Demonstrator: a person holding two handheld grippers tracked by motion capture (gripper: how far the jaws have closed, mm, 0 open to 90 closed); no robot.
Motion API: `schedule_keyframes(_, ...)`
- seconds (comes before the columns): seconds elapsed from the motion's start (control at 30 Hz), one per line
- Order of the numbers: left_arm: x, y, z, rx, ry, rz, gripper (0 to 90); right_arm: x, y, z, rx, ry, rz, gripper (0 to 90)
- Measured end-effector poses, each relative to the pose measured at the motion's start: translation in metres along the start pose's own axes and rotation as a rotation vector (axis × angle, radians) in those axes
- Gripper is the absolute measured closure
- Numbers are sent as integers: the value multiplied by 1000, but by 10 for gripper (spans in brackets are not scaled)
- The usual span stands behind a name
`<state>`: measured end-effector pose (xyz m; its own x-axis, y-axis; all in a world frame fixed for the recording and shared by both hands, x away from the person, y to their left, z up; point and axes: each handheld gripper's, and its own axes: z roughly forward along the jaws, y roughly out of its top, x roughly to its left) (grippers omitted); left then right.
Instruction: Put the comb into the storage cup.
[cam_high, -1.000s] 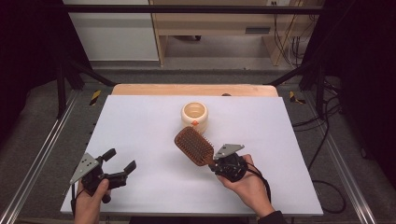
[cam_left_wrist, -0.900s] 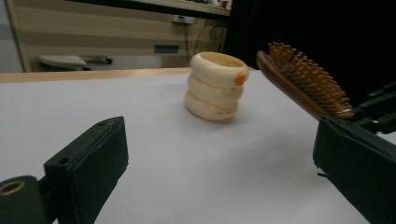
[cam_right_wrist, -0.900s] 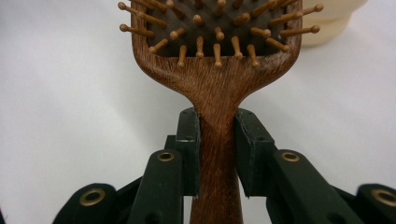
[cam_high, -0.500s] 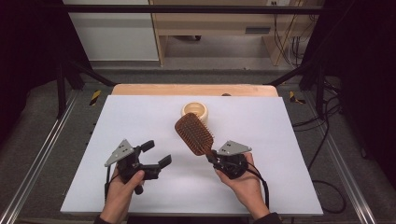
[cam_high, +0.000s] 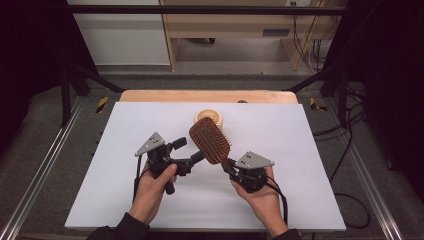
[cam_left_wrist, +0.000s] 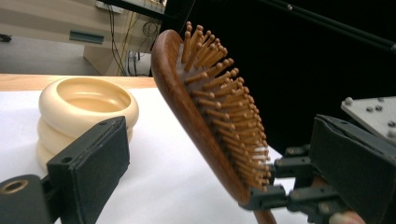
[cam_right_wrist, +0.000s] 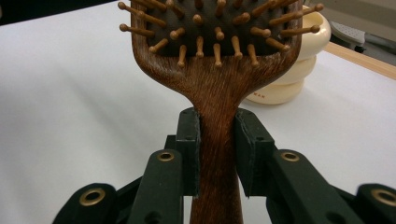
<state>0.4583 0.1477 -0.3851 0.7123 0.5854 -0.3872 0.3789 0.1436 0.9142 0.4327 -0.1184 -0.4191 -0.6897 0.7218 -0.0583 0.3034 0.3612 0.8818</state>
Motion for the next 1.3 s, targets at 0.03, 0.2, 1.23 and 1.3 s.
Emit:
schedule_keyframes(0.03, 0, 1, 2, -10, -3, -17, 52, 0, 0, 0, -3, -1, -1, 729)
schedule_keyframes(0.2, 4, 6, 10, -4, -9, -54, 60, 0, 1, -1, -16, -5, 7, 729)
schedule_keyframes(1.23, 3, 15, 21, -48, -4, -122, 308, 13, 2, 0, -34, -14, -26, 728)
schedule_keyframes(1.3, 4, 15, 21, -53, -2, -137, 320, 14, 1, 1, -30, -7, -28, 728)
